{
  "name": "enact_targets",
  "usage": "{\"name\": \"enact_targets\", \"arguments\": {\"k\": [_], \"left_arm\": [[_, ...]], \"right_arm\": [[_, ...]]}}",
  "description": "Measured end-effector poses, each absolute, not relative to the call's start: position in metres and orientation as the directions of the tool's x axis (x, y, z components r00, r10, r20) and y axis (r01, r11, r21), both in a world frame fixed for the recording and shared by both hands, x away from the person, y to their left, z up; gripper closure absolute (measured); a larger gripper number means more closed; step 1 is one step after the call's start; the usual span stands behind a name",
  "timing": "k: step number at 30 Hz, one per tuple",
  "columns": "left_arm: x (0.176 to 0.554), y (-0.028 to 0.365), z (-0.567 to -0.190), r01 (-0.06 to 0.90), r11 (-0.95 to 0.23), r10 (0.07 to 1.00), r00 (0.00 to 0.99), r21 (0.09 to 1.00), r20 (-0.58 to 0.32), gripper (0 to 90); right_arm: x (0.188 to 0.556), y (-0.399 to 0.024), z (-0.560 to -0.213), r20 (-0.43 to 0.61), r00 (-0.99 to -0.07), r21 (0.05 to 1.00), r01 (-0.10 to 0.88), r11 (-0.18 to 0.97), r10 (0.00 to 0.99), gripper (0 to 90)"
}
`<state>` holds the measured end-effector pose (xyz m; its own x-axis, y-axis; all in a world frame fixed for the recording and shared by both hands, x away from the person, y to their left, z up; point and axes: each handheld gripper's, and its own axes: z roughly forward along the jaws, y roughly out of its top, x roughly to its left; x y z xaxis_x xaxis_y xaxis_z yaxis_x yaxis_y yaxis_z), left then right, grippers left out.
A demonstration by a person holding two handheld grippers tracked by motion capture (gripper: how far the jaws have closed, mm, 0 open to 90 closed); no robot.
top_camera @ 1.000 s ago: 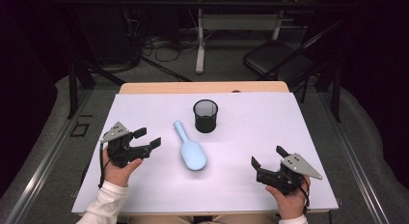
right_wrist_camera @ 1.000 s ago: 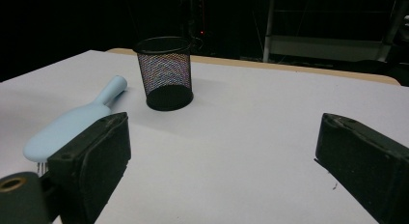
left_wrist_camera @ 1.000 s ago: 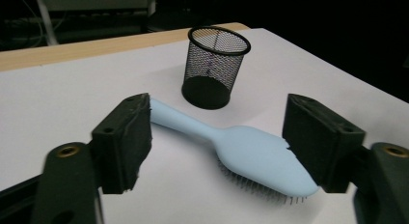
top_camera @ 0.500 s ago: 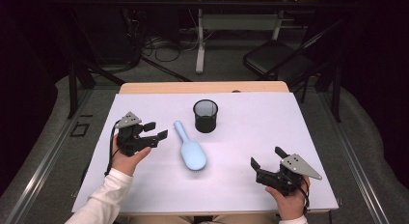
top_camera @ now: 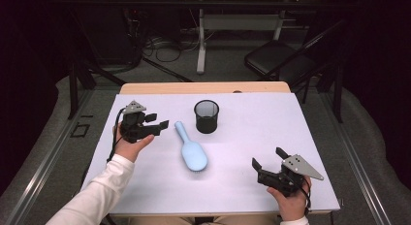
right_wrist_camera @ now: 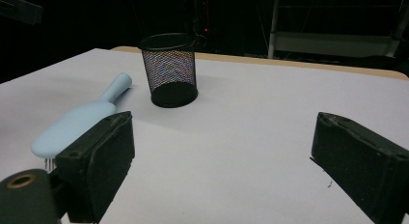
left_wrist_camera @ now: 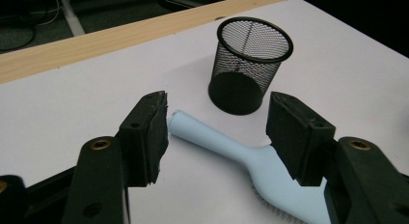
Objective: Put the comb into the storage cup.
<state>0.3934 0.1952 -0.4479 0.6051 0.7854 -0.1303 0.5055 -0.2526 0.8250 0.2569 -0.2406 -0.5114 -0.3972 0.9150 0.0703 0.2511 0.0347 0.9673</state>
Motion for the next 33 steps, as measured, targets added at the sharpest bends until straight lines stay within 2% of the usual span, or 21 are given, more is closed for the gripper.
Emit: {"name": "enact_targets", "arguments": {"k": [8, 15, 28, 33], "left_arm": [[0.406, 0.193, -0.447, 0.552, -0.257, 0.79, 0.593, 0.793, -0.158, 42.3], [0.416, 0.191, -0.449, 0.617, -0.164, 0.826, 0.513, 0.77, -0.235, 49.5], [0.437, 0.181, -0.455, 0.631, -0.134, 0.819, 0.505, 0.764, -0.273, 61.9], [0.444, 0.175, -0.462, 0.649, -0.147, 0.826, 0.496, 0.747, -0.268, 63.5]], "right_arm": [[0.258, -0.241, -0.513, 0.081, -0.401, 0.962, 0.27, 0.034, 0.912, 7.8], [0.259, -0.24, -0.514, 0.078, -0.404, 0.962, 0.27, 0.037, 0.911, 8.5], [0.259, -0.241, -0.513, 0.082, -0.406, 0.962, 0.272, 0.035, 0.91, 8.9], [0.259, -0.241, -0.514, 0.086, -0.405, 0.961, 0.275, 0.031, 0.91, 8.9]]}}
